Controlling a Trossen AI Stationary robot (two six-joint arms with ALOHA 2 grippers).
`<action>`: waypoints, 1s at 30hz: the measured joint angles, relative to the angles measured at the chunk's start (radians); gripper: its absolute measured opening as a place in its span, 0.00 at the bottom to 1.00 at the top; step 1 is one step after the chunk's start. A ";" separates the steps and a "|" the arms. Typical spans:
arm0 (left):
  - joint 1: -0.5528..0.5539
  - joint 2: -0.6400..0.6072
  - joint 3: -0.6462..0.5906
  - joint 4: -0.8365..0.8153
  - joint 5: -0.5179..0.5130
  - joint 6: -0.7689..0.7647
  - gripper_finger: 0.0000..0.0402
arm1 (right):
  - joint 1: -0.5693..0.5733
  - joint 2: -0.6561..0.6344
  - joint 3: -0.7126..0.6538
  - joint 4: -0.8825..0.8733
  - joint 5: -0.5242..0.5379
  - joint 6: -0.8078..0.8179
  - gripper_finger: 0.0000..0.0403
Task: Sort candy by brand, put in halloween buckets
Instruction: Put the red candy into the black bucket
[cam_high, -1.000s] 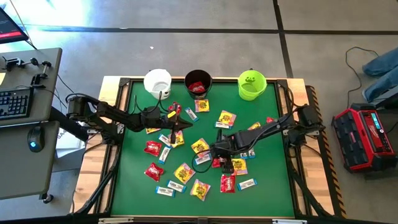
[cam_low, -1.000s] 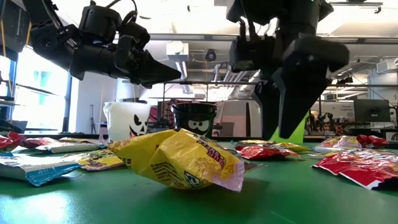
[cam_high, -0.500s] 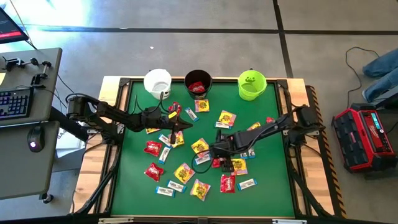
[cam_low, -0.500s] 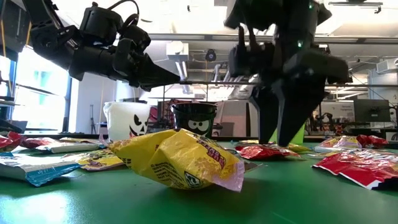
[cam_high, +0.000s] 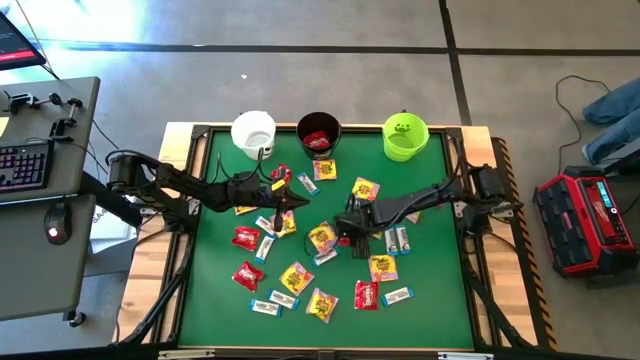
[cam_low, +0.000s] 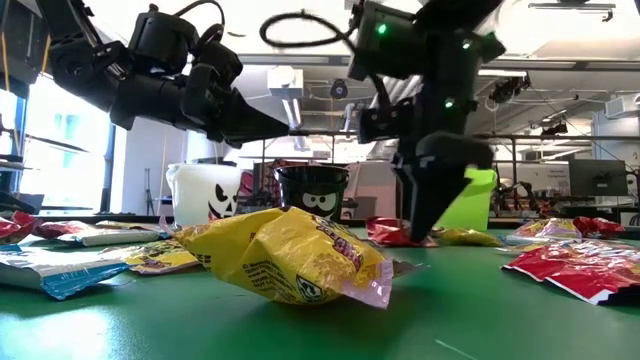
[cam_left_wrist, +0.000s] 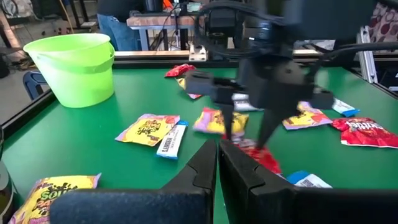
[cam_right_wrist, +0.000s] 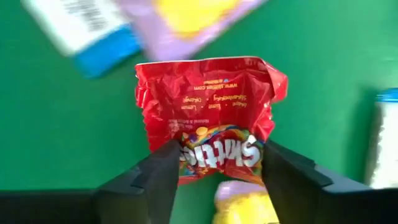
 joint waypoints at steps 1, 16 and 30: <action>0.000 0.000 0.000 -0.002 -0.001 0.001 0.02 | -0.013 -0.004 0.000 -0.002 0.004 -0.011 0.47; 0.000 0.000 0.000 -0.009 -0.017 -0.002 0.02 | -0.037 -0.093 -0.003 0.015 0.071 -0.068 0.55; 0.000 0.000 0.000 -0.017 -0.017 -0.005 0.02 | 0.006 -0.090 -0.176 0.265 0.063 -0.075 0.60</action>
